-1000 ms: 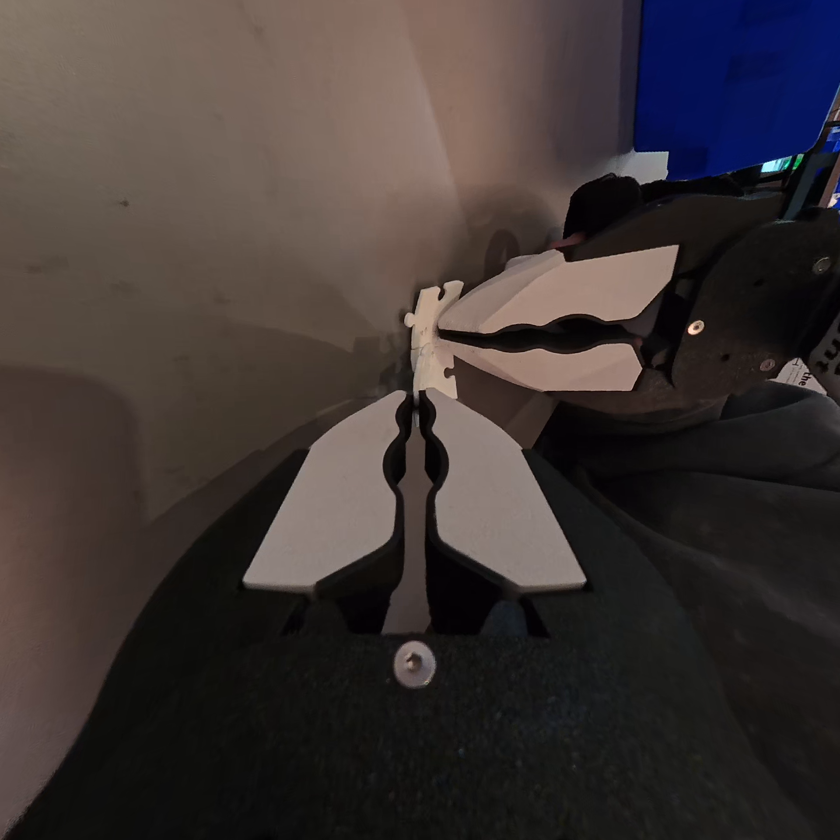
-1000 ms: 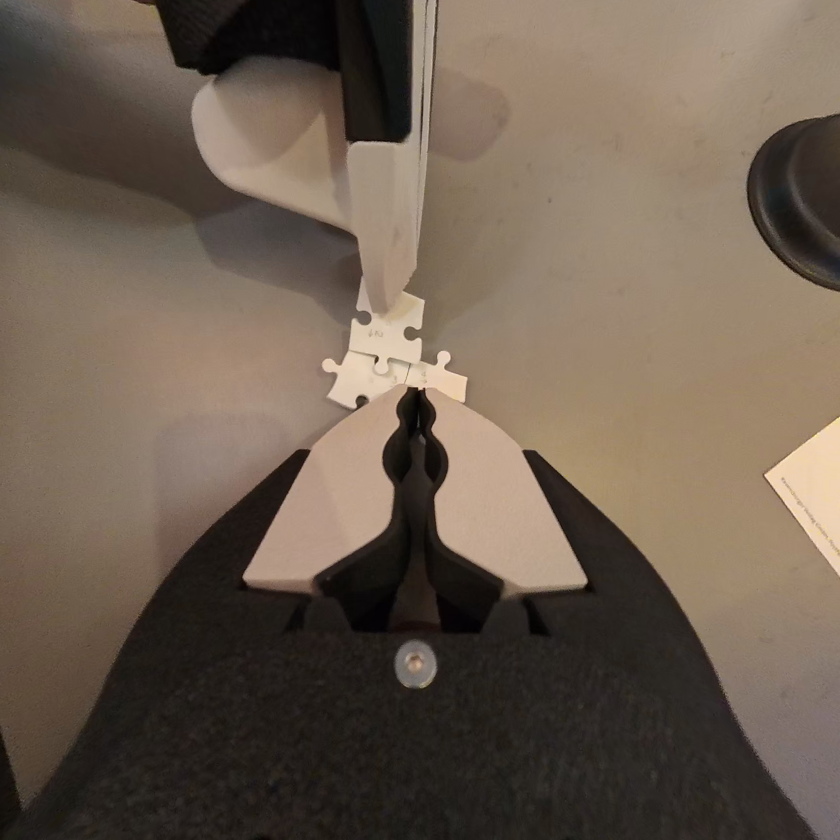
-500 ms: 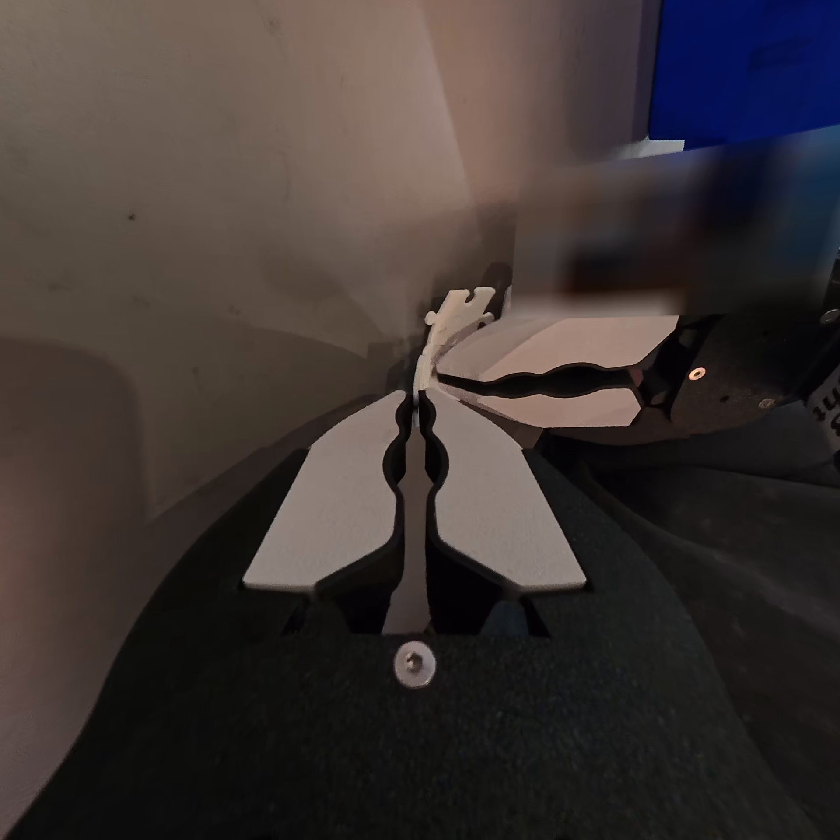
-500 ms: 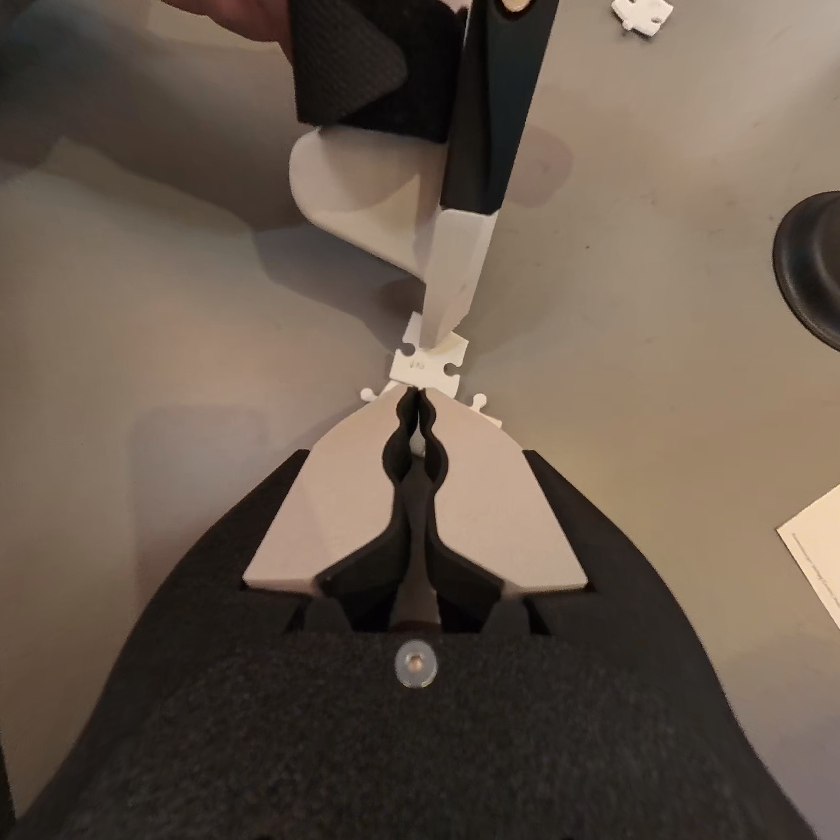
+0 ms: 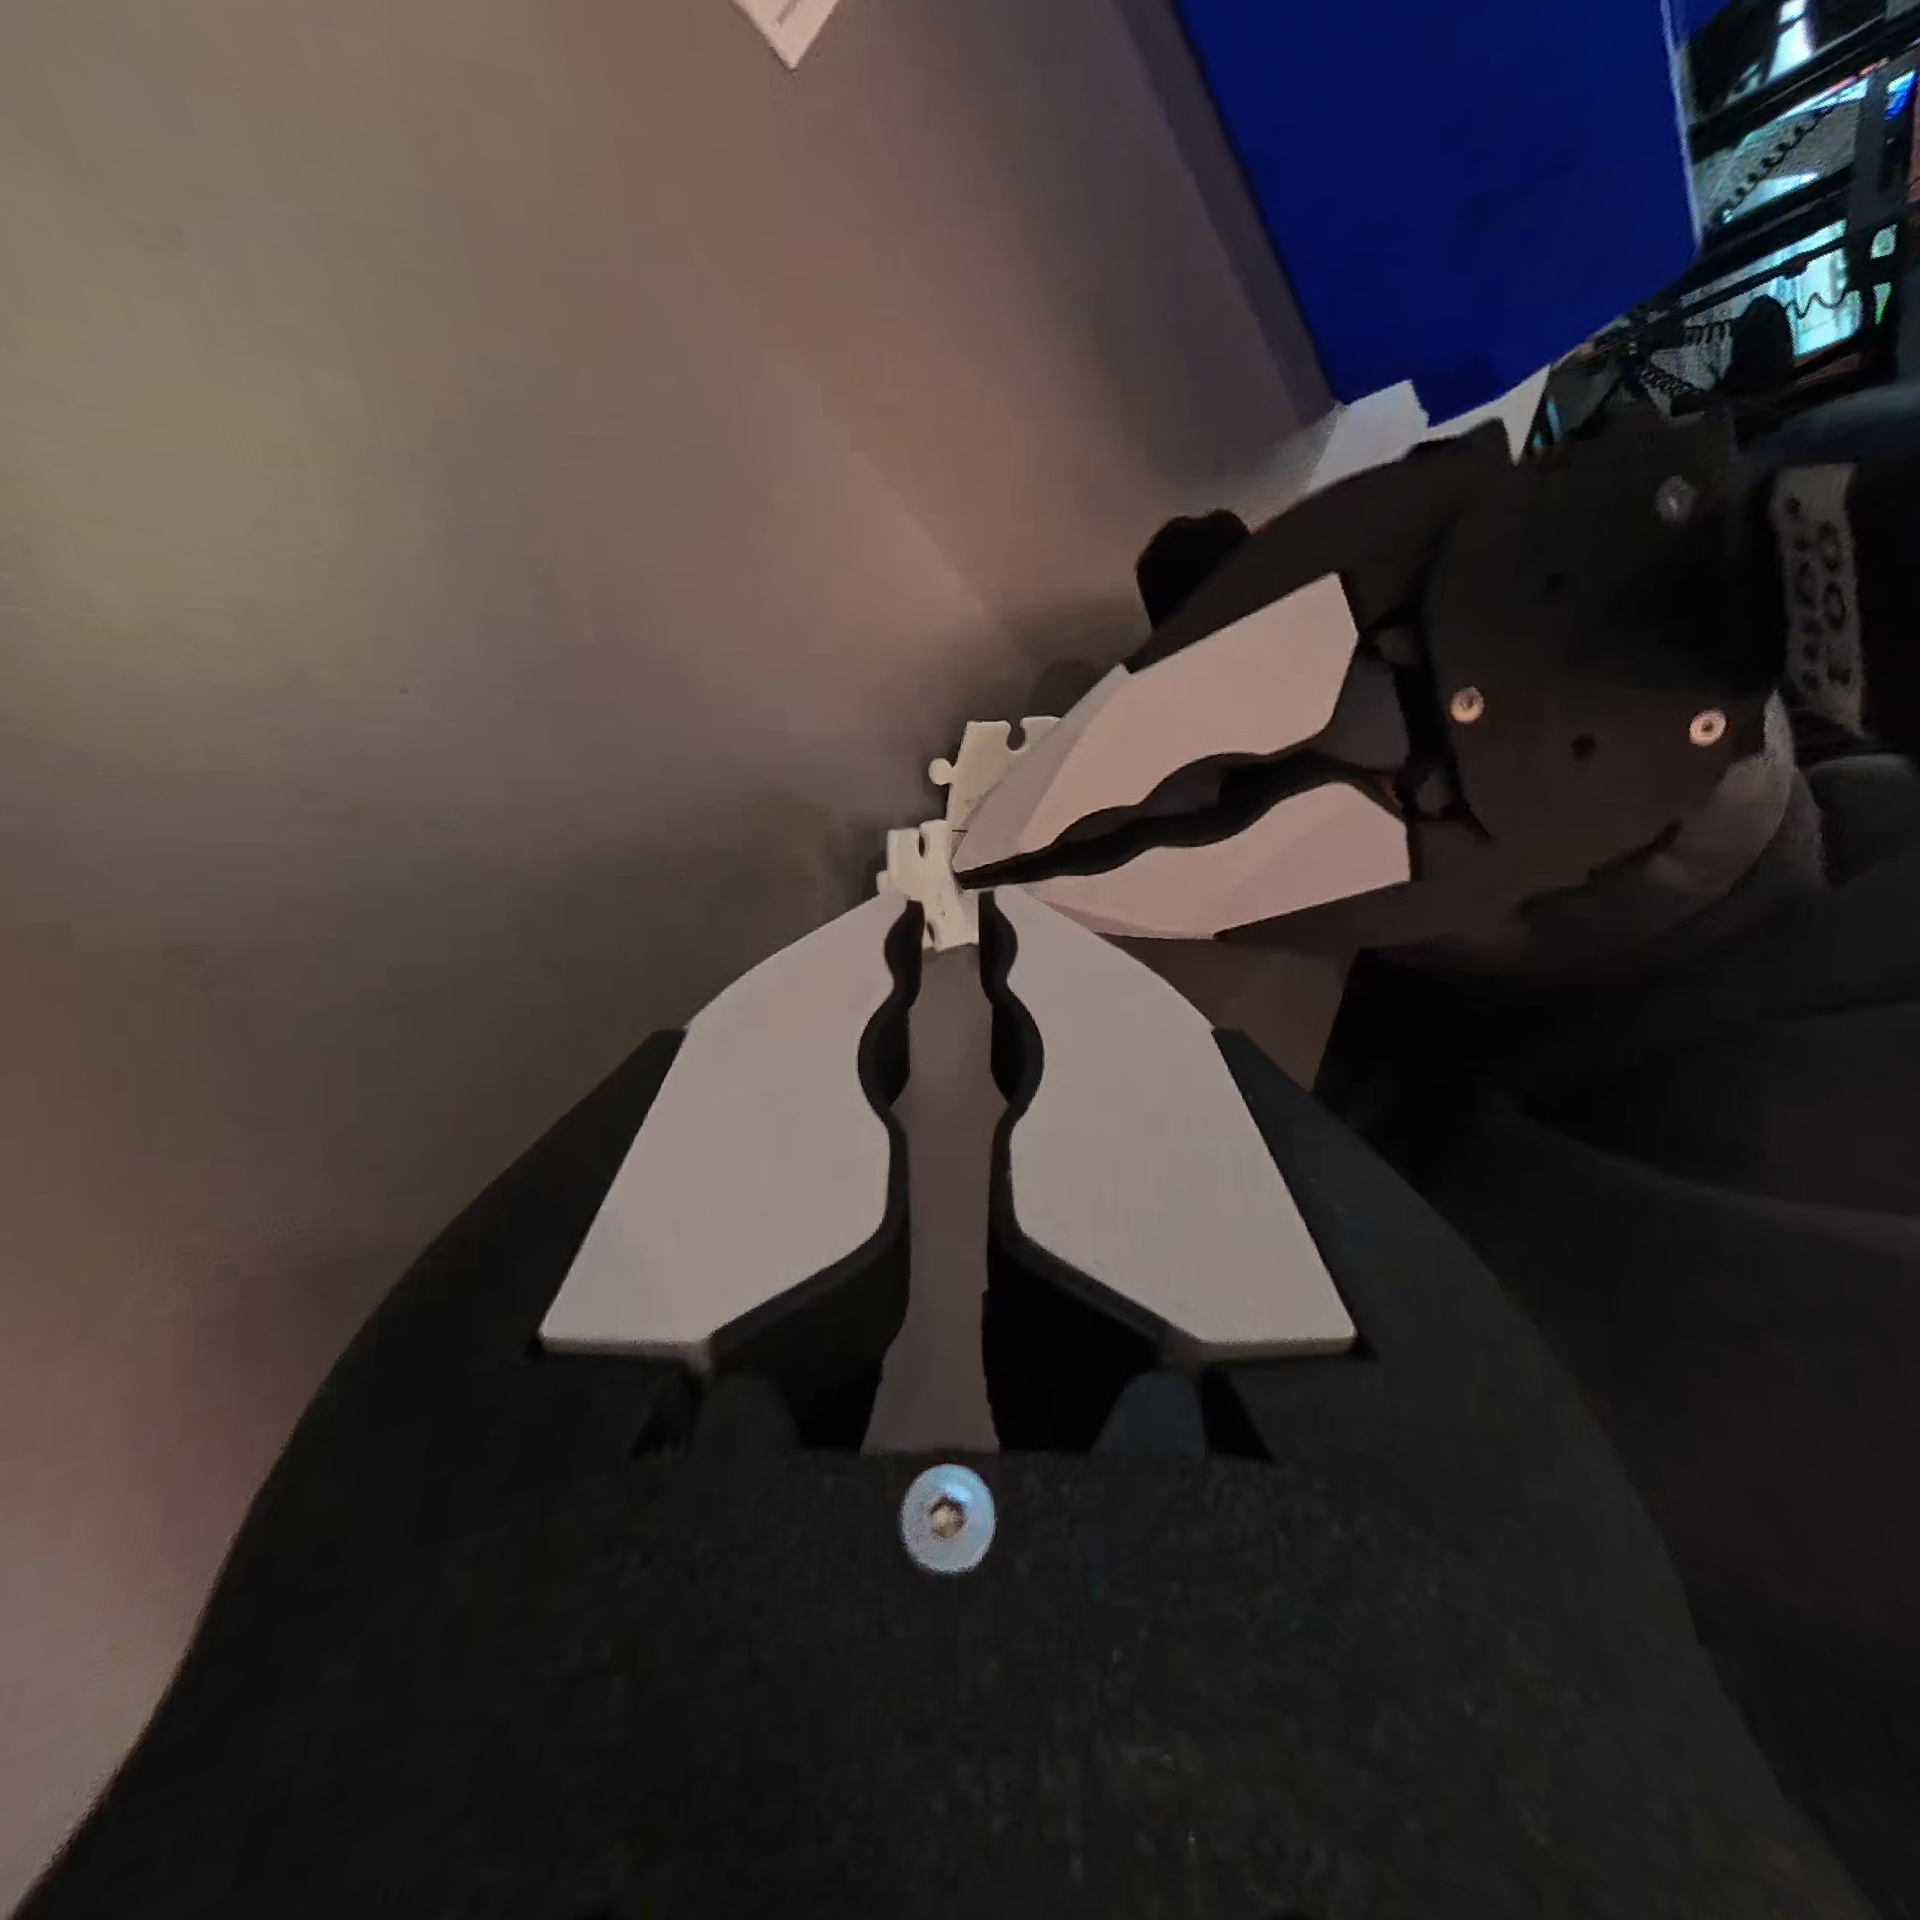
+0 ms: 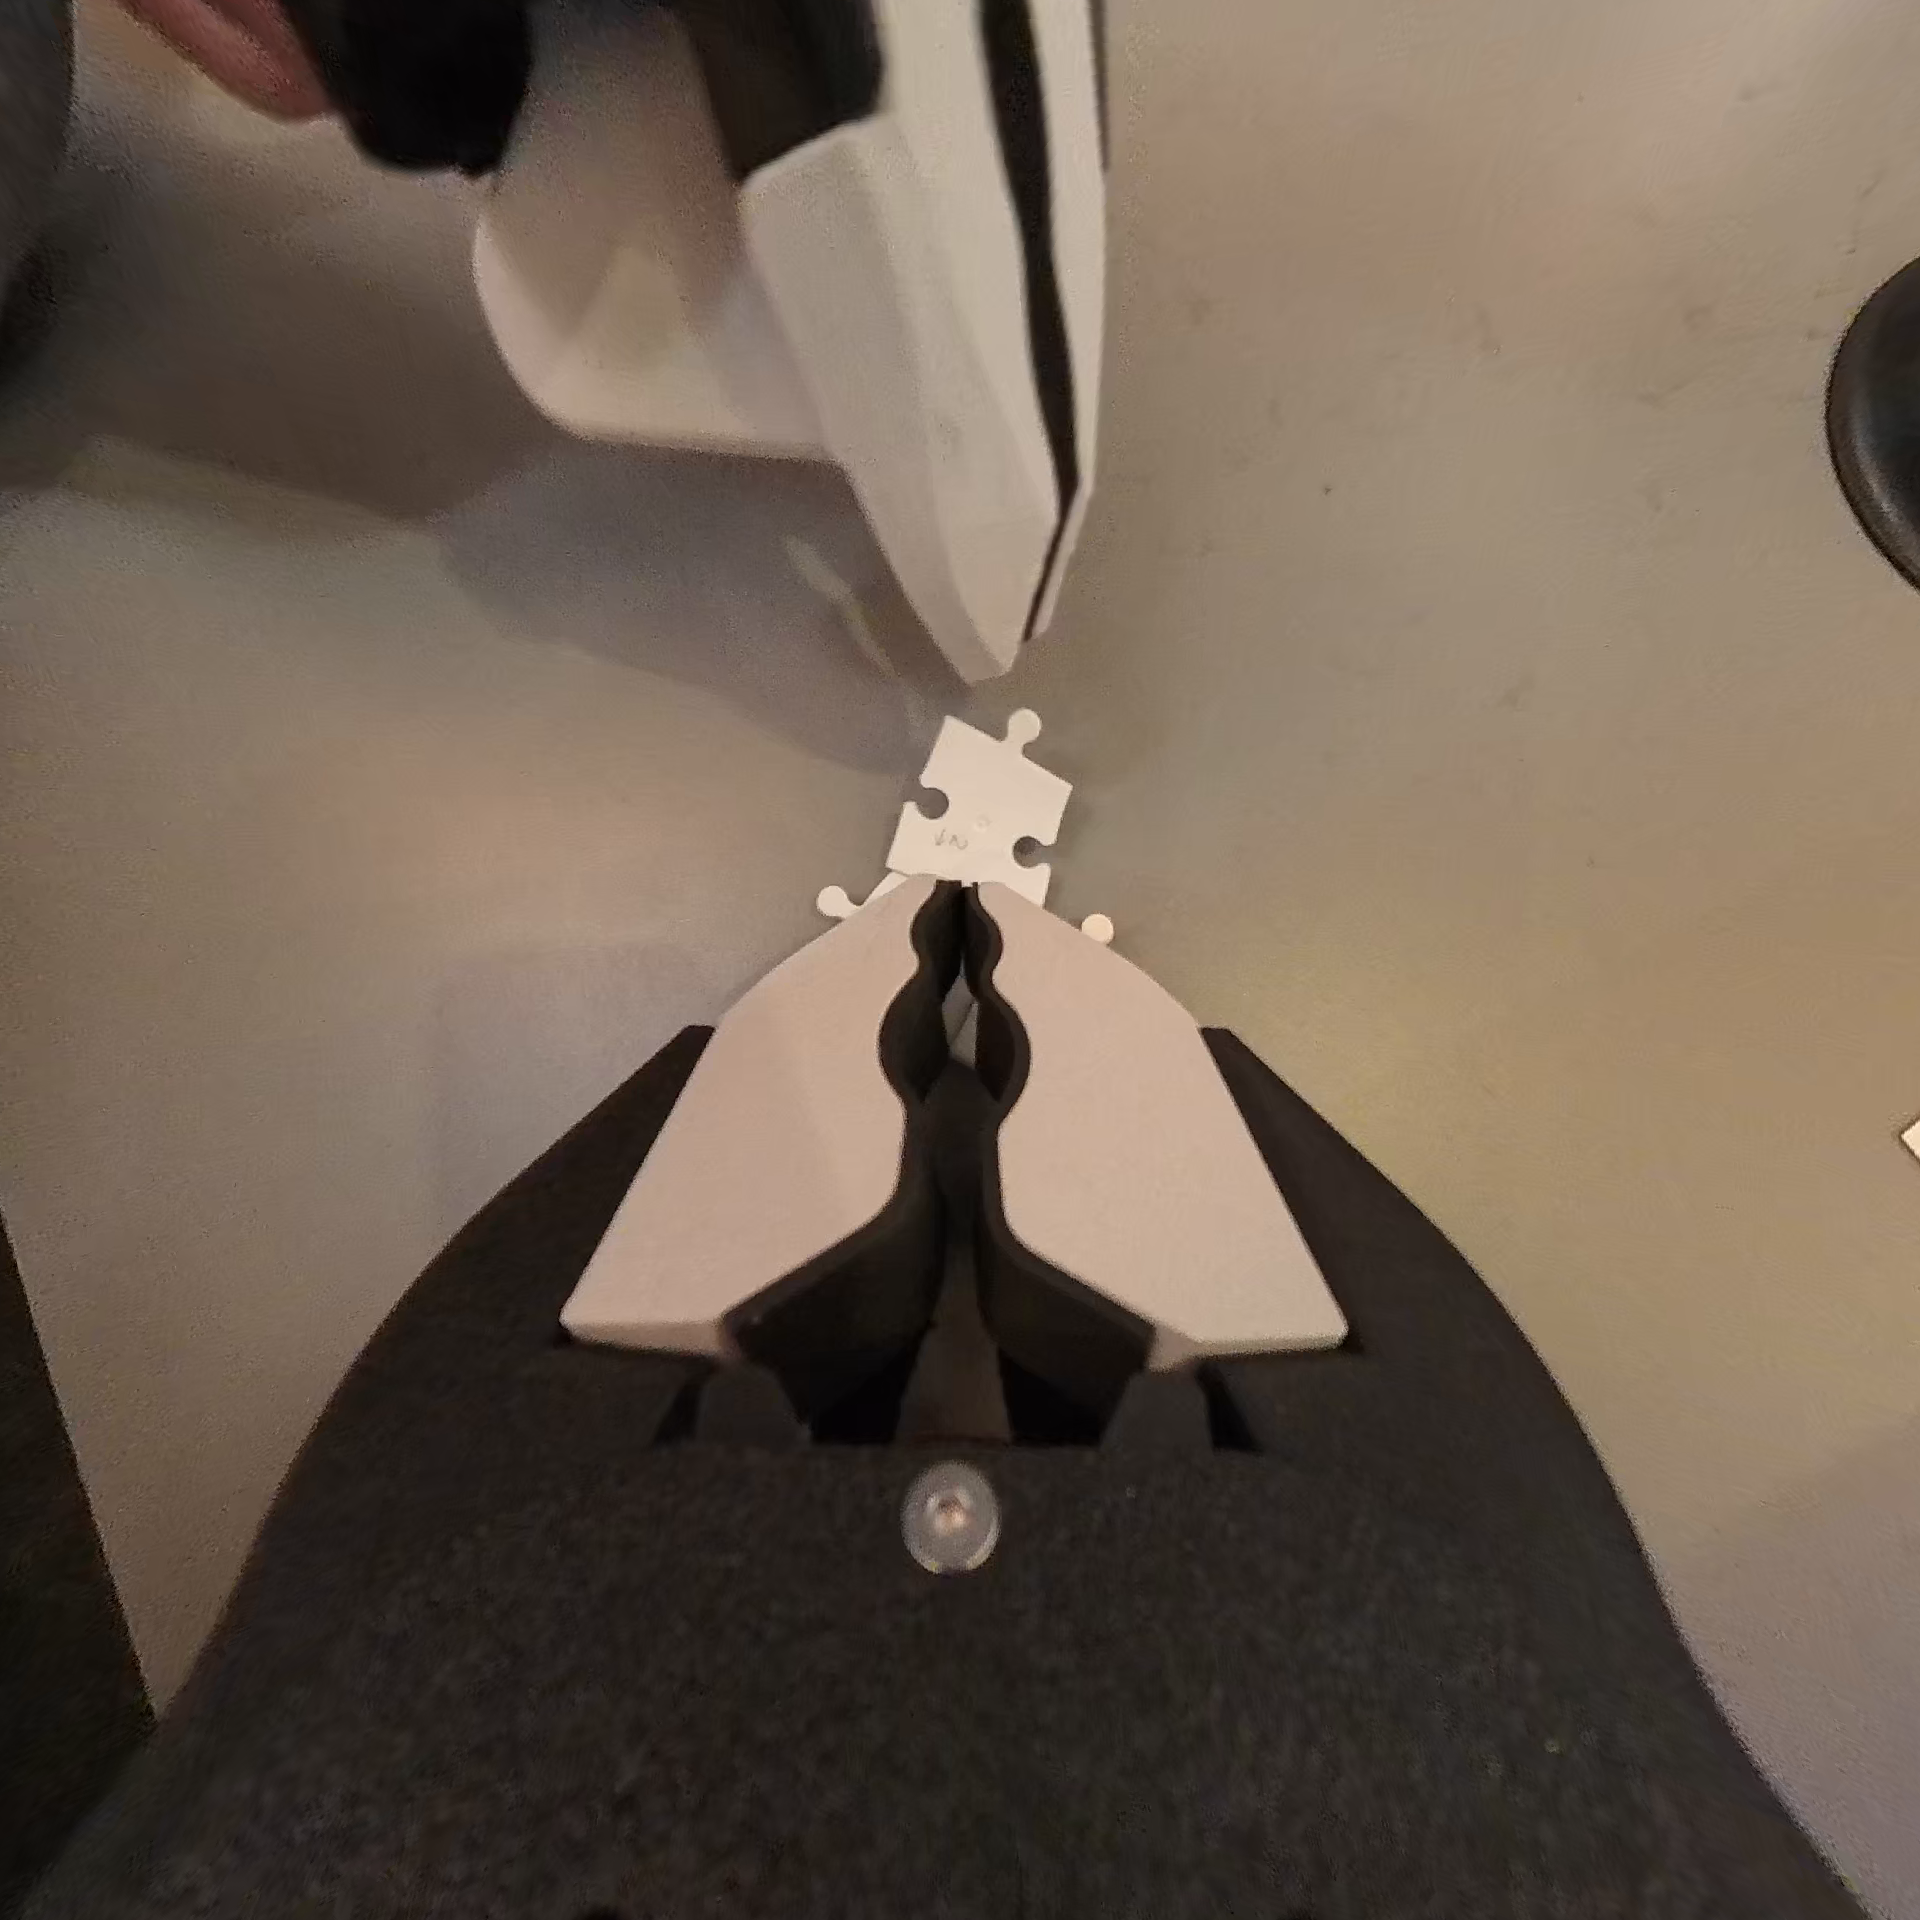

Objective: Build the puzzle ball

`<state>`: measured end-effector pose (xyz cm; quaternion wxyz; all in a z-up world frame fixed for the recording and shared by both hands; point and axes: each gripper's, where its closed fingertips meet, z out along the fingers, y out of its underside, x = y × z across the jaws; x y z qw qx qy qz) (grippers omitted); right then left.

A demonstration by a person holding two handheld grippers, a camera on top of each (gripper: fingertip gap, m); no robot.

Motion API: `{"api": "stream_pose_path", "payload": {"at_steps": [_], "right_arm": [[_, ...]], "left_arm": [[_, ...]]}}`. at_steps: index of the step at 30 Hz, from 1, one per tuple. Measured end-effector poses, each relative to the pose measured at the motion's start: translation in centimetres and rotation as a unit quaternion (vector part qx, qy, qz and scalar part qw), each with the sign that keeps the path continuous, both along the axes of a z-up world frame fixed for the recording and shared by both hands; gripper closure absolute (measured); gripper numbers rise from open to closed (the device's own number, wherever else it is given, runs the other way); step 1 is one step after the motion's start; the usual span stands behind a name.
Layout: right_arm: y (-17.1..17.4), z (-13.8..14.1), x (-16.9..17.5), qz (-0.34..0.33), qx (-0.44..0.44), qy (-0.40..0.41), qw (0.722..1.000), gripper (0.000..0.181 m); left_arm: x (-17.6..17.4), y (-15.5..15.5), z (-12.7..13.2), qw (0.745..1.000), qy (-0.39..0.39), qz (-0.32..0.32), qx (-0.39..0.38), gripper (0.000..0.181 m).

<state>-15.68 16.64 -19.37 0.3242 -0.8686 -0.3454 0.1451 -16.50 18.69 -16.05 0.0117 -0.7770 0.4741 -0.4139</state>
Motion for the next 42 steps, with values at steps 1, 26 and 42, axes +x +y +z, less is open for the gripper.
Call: {"api": "stream_pose_path", "payload": {"at_steps": [1,26,42], "right_arm": [[0.0,0.0,0.0,0.002,-0.001,0.003,1.0,0.18],[-0.6,2.4,1.7,-0.01,0.007,0.066,0.998,0.181],[-0.5,0.0,1.4,-0.011,-0.004,-0.004,1.0,0.181]], "left_arm": [[-0.1,-0.3,-0.2,1.0,-0.008,-0.002,0.009,0.175],[-0.3,-3.2,-2.7,0.991,0.014,-0.047,0.123,0.171],[0.1,-2.3,-2.4,0.992,0.005,-0.013,0.124,0.173]]}}
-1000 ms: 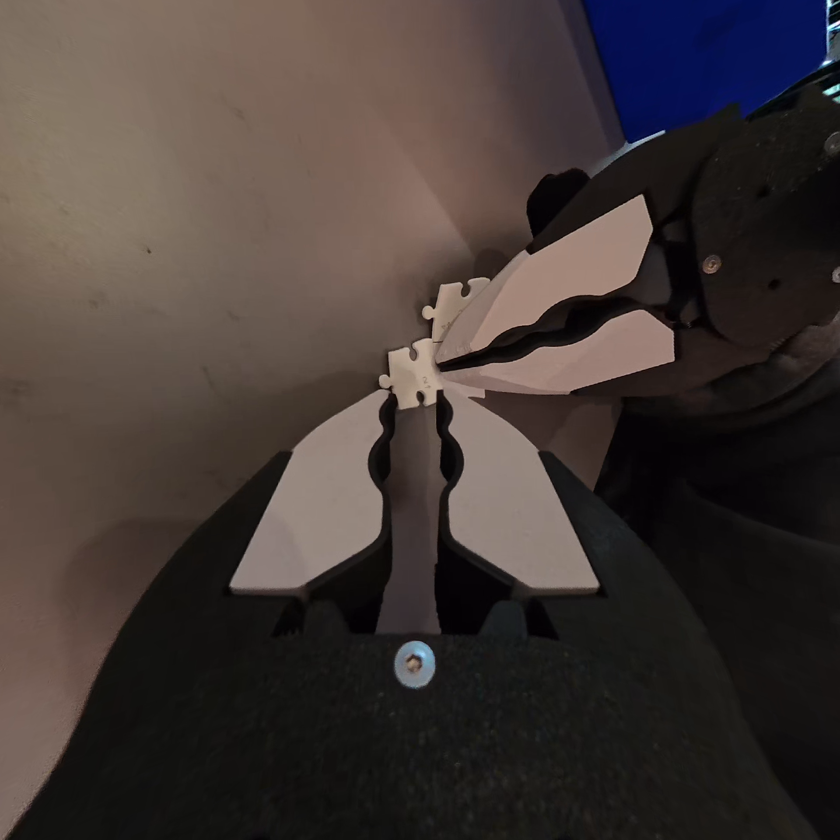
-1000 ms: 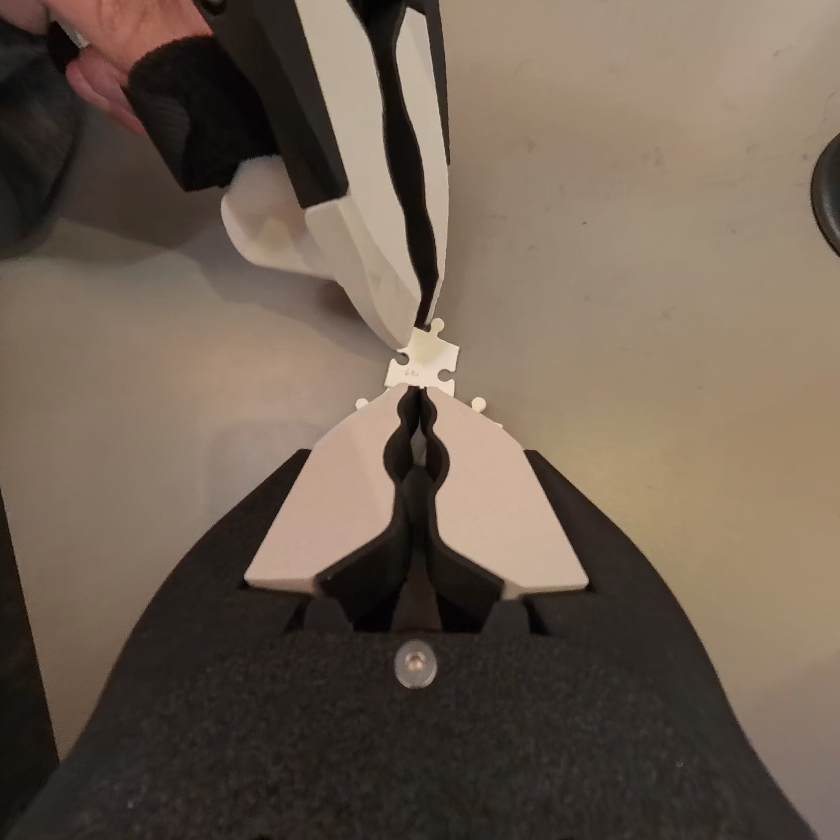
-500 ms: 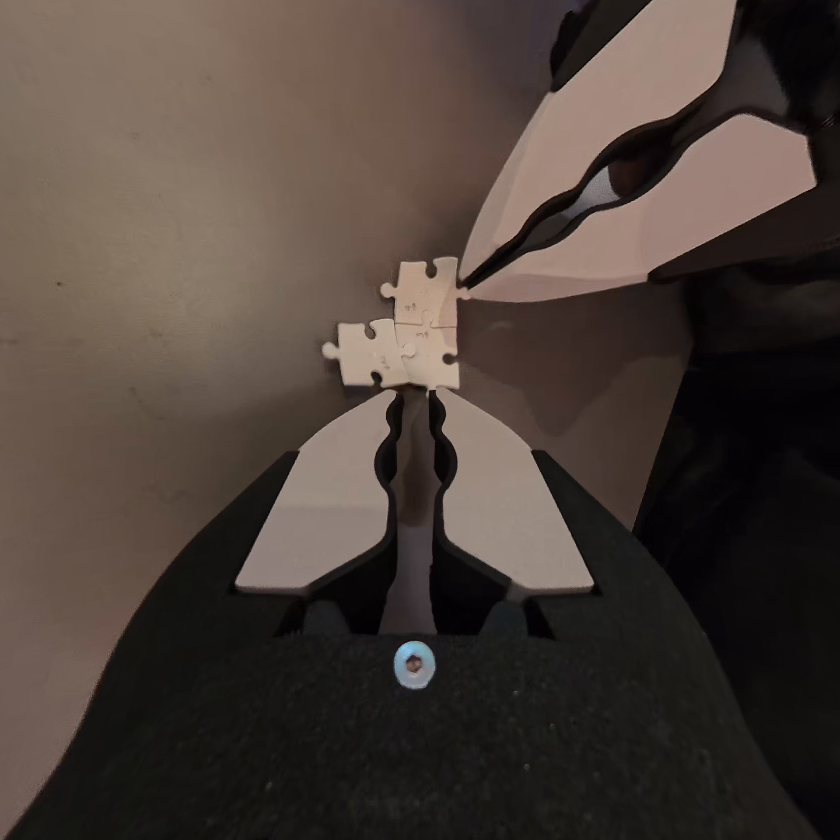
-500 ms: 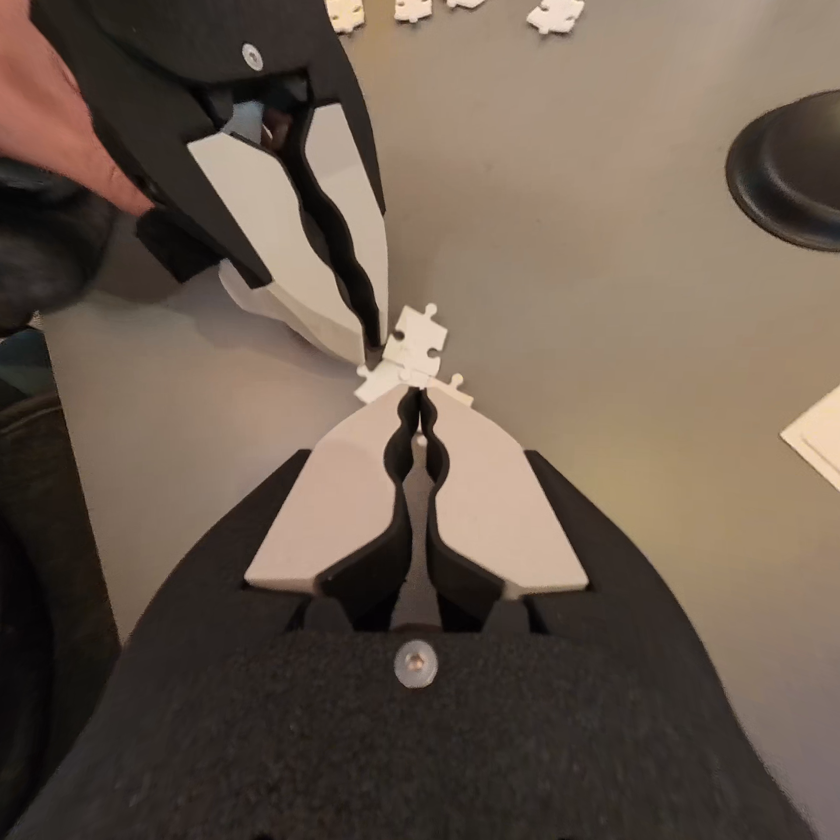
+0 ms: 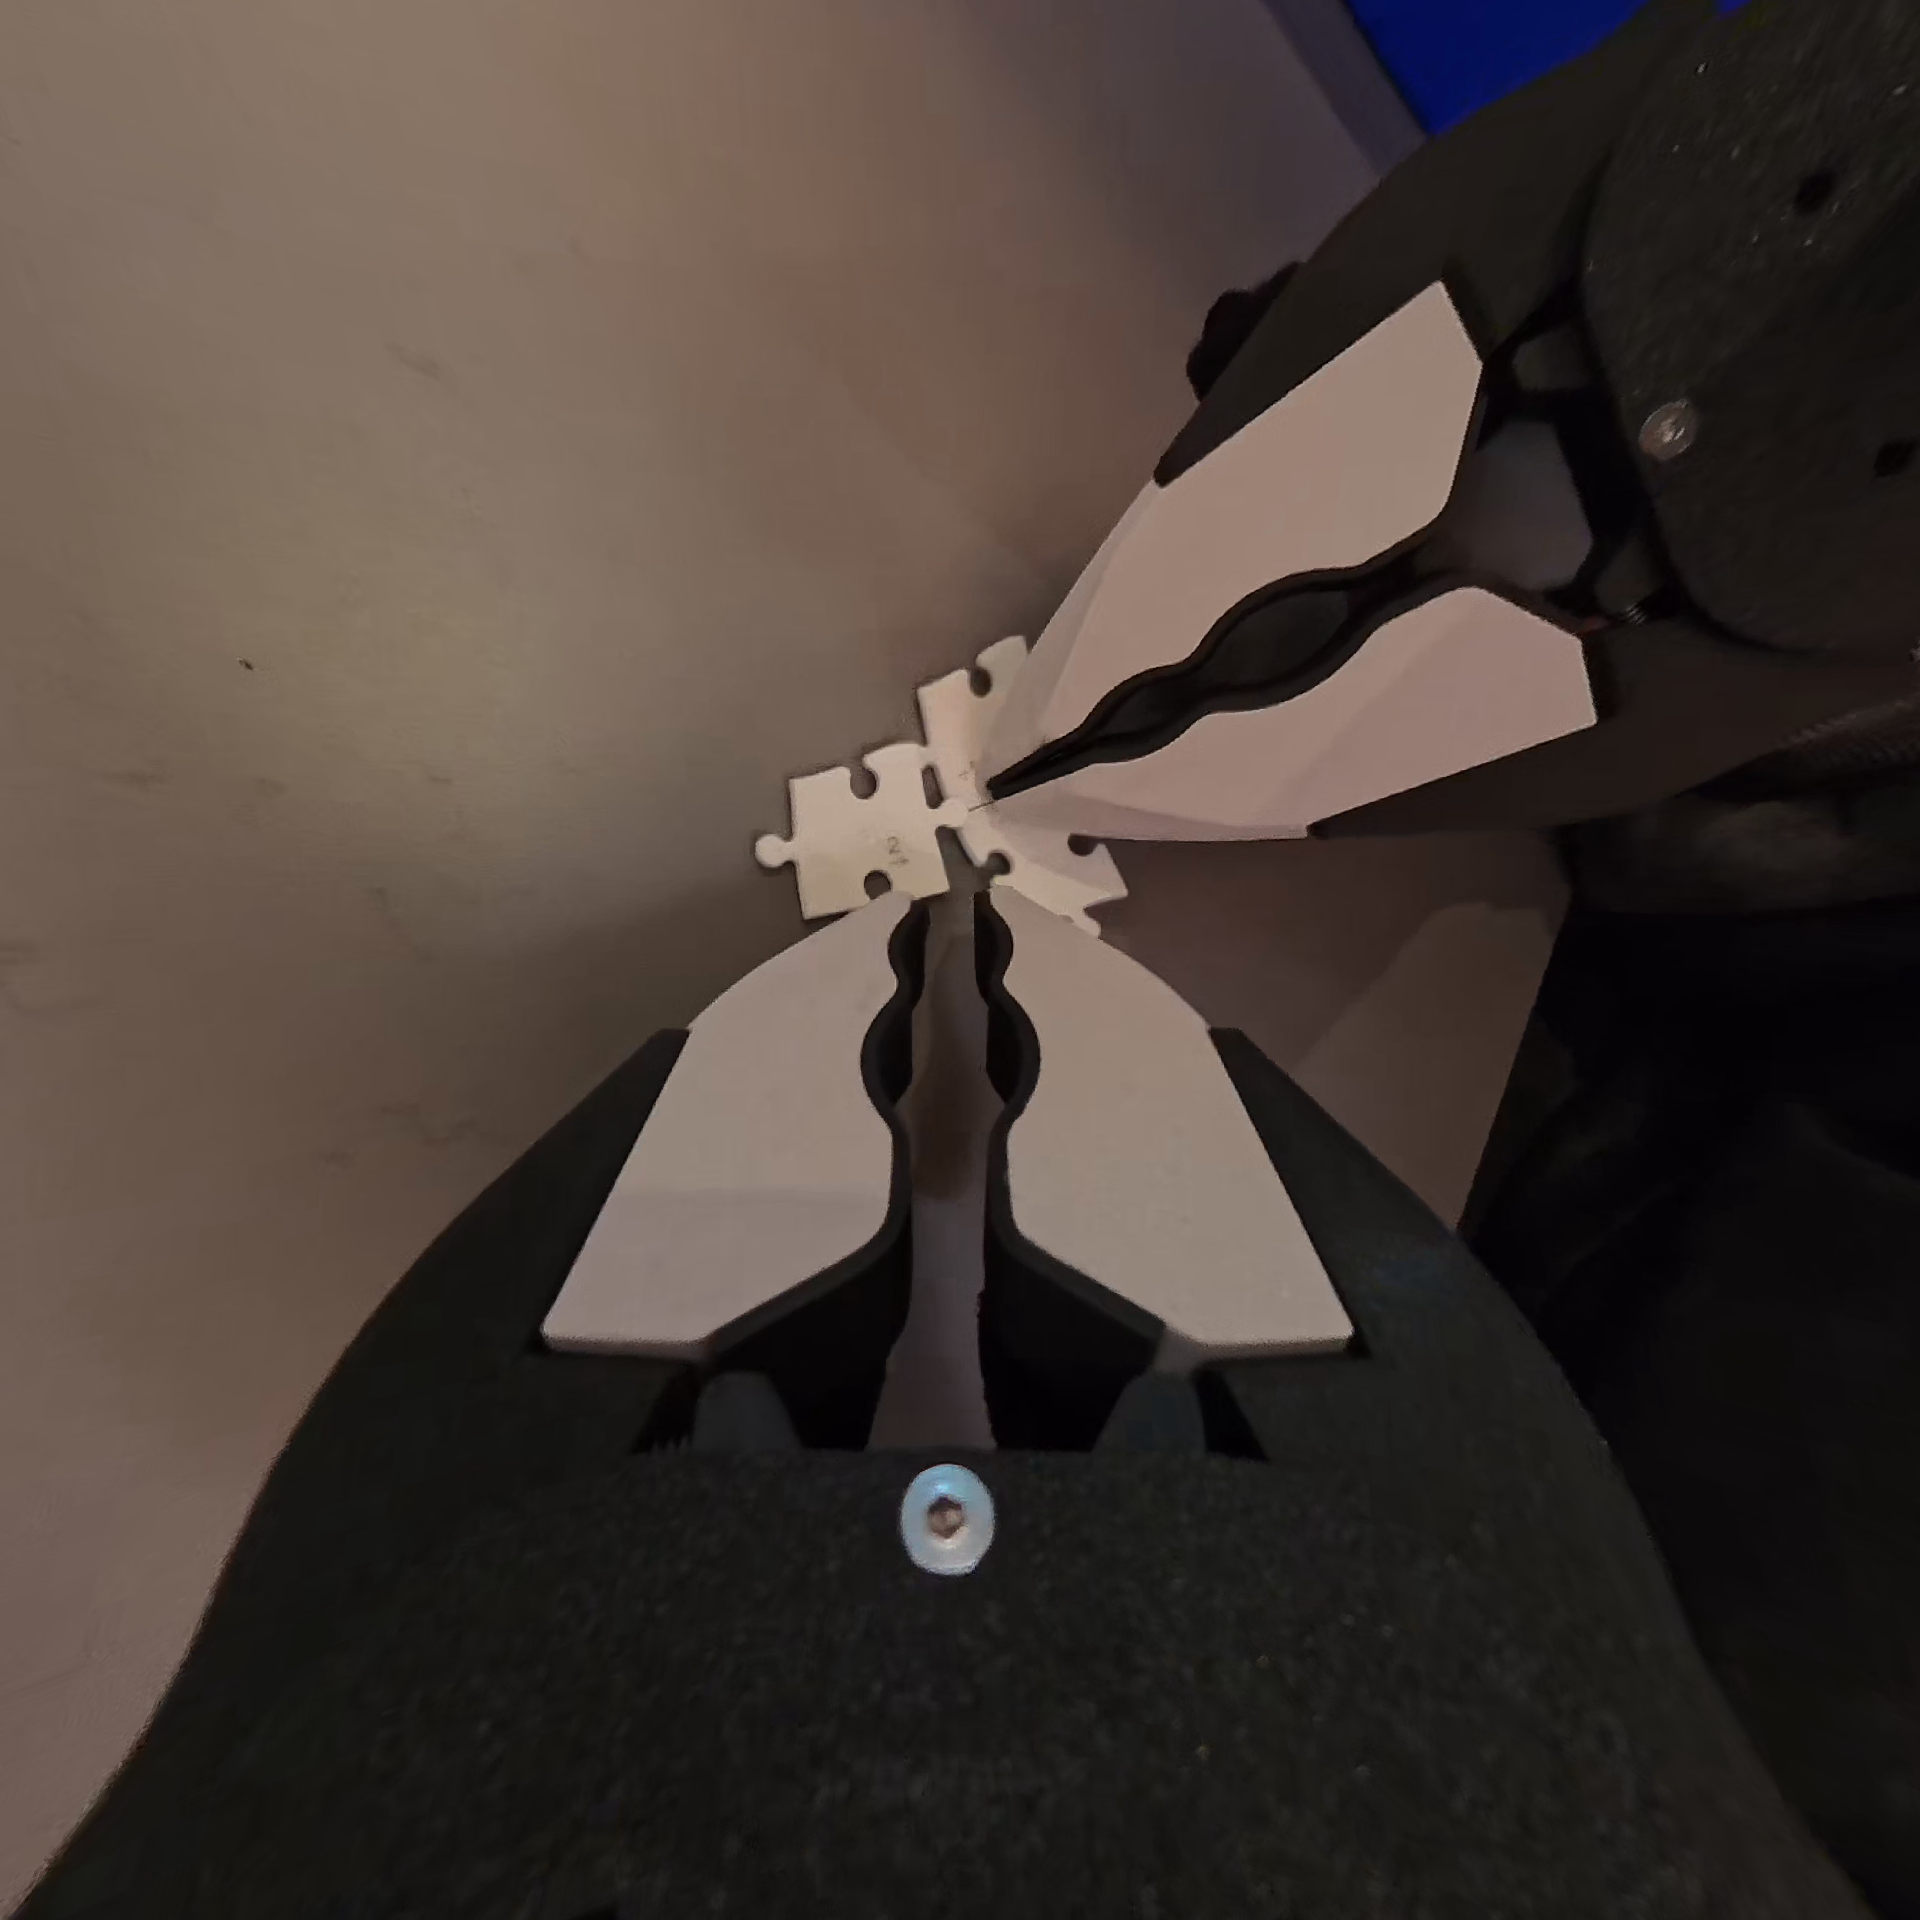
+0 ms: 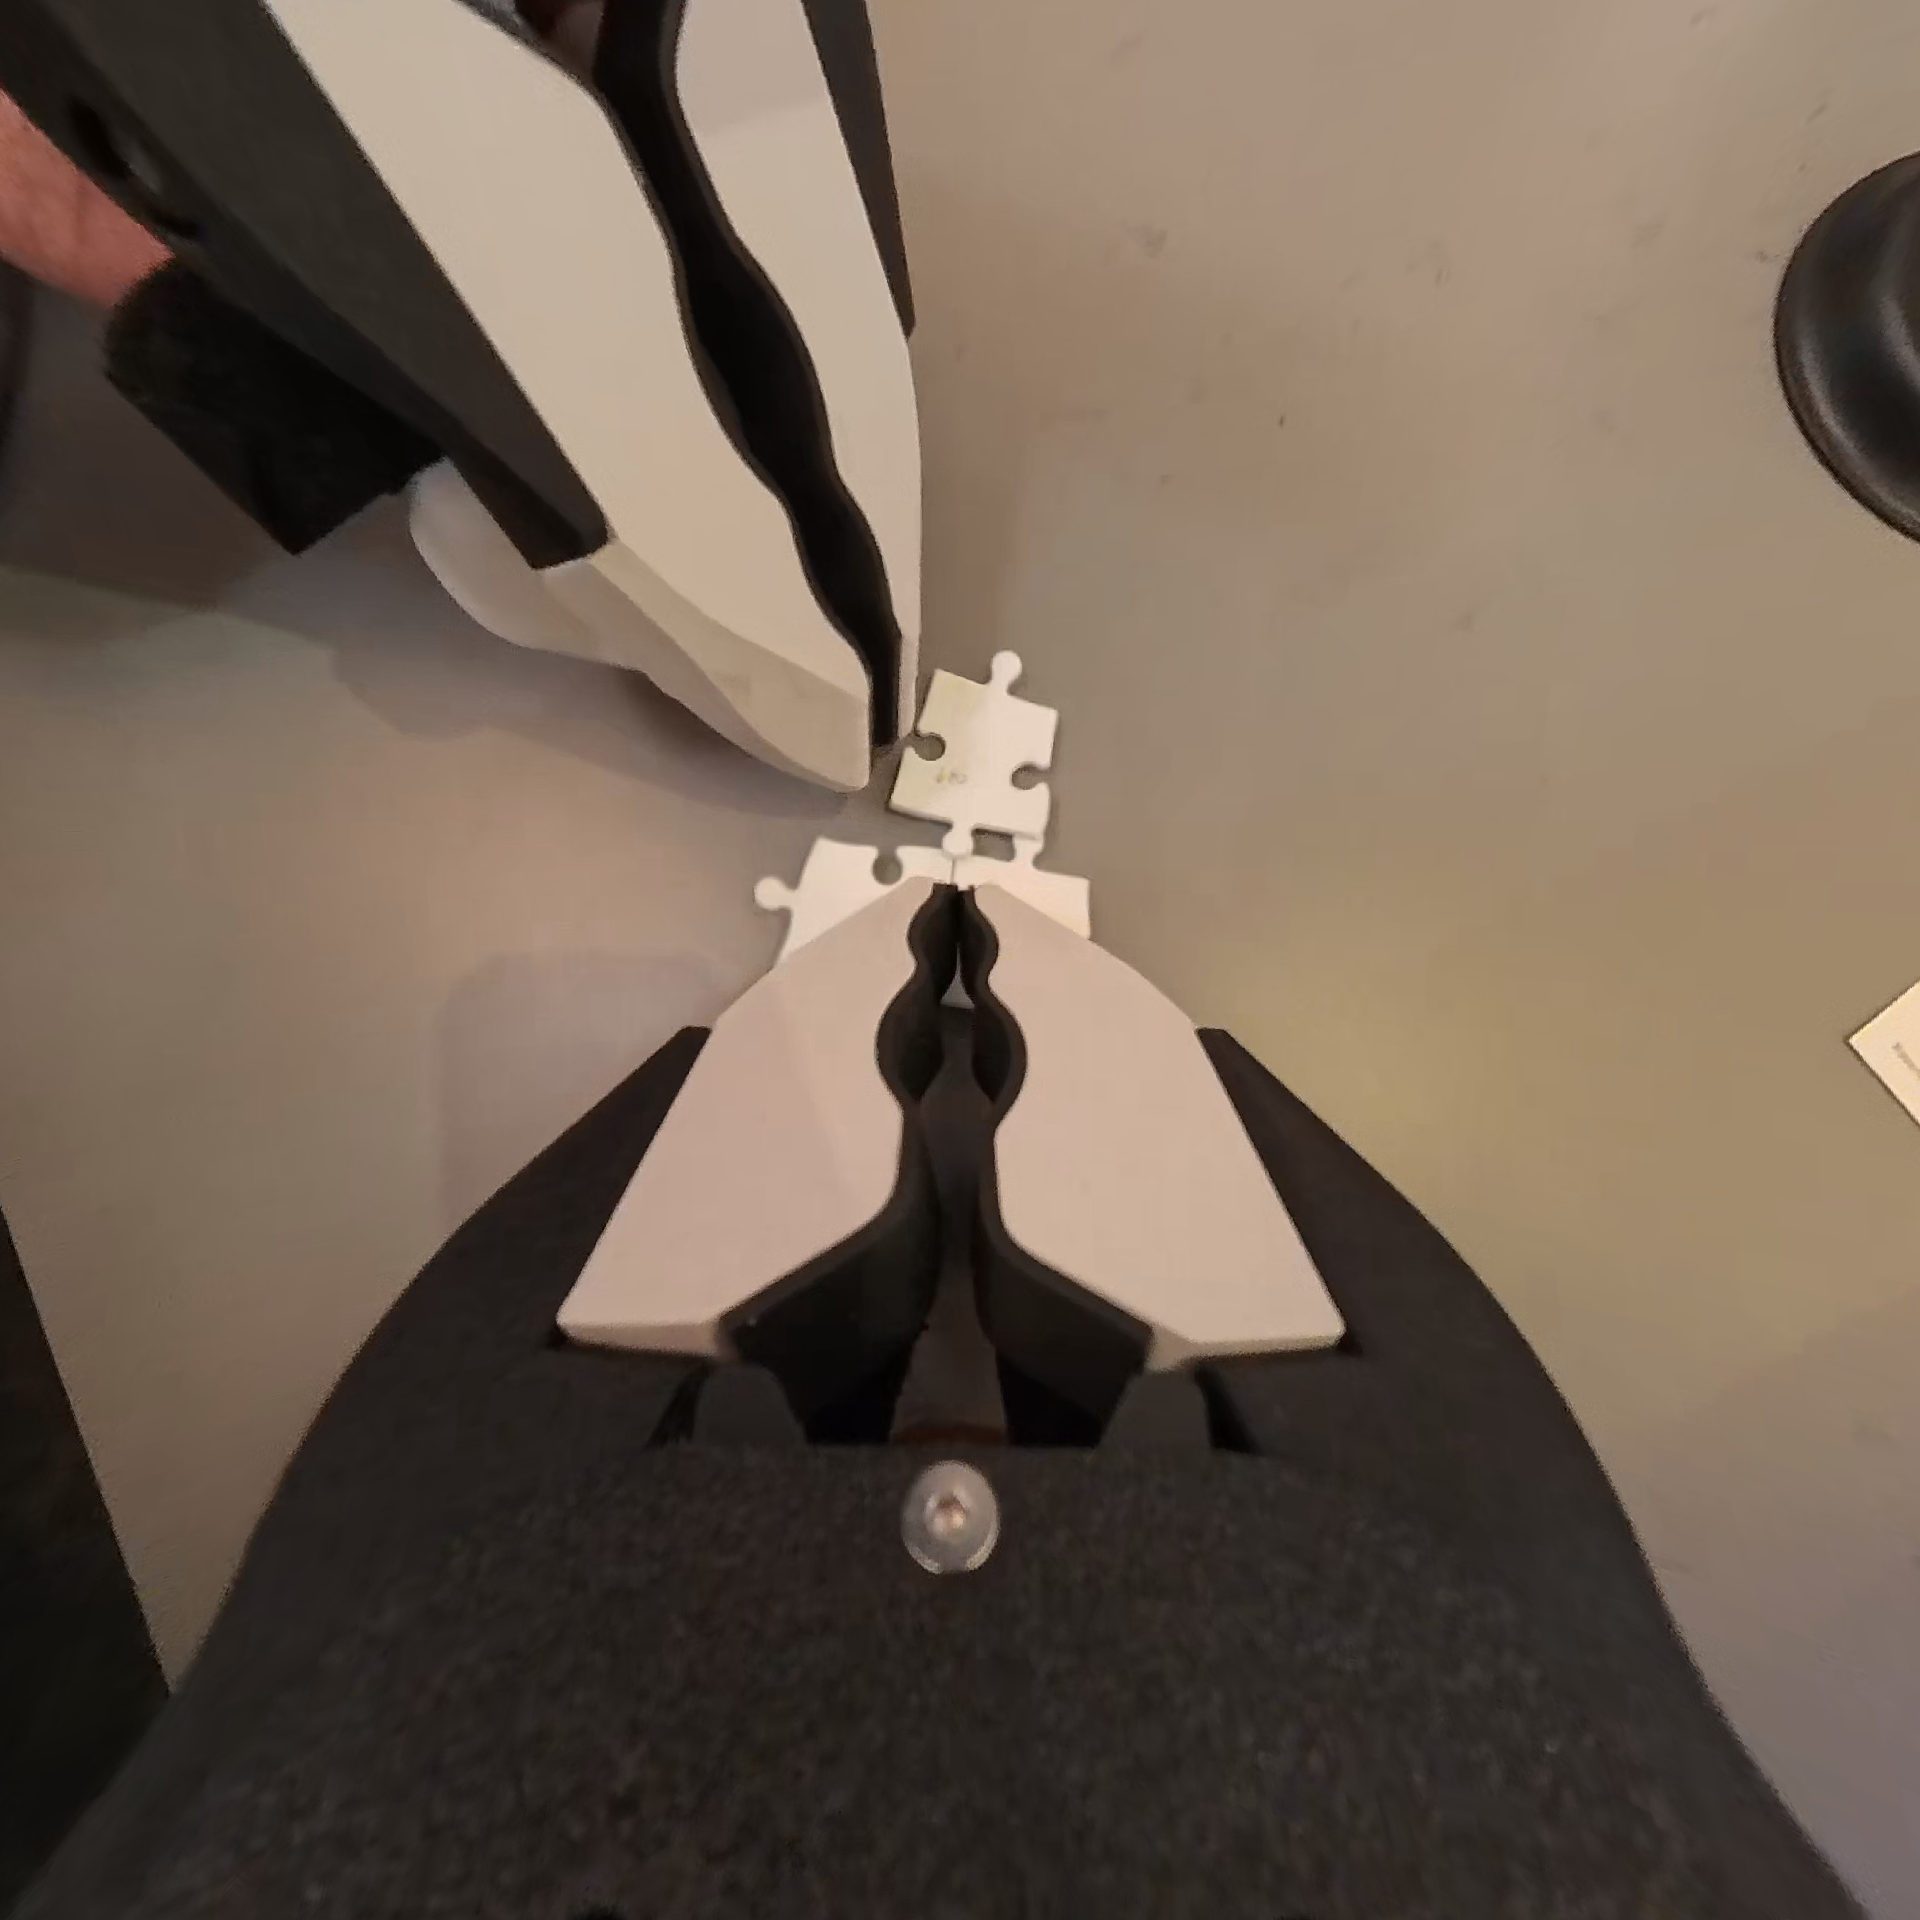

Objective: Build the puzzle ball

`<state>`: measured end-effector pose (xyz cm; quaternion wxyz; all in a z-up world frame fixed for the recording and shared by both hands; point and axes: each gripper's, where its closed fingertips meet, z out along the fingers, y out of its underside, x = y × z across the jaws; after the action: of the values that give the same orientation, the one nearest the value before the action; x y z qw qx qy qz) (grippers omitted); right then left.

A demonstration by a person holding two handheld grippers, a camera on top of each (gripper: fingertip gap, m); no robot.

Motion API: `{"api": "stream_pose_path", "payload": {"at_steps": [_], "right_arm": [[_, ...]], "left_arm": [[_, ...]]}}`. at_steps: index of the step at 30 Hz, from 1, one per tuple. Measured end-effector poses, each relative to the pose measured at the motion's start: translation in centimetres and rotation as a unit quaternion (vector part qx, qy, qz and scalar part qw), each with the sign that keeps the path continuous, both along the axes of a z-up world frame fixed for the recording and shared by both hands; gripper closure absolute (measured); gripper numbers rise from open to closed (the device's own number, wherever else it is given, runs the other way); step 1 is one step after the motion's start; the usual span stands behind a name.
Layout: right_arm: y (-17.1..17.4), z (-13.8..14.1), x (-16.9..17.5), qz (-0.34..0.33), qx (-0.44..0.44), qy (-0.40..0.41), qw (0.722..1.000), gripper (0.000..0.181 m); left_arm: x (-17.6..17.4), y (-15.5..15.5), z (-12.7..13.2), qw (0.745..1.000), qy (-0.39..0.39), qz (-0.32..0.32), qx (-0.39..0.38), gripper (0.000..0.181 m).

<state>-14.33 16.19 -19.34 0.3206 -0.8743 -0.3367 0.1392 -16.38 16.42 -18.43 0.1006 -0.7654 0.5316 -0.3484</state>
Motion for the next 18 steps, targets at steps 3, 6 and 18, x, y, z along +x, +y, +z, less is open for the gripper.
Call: {"api": "stream_pose_path", "payload": {"at_steps": [3,6,18], "right_arm": [[0.0,0.0,0.0,0.001,0.002,-0.007,1.0,0.181],[0.0,0.5,0.0,0.0,0.008,-0.004,1.0,0.181],[-0.2,0.0,-0.6,0.026,0.005,-0.025,0.999,0.181]], "left_arm": [[0.0,0.1,0.4,1.0,-0.001,0.008,0.006,0.173],[-0.3,-0.2,0.8,1.0,-0.007,0.015,0.005,0.173],[-1.2,0.9,0.6,0.999,-0.013,0.037,0.015,0.169]]}}
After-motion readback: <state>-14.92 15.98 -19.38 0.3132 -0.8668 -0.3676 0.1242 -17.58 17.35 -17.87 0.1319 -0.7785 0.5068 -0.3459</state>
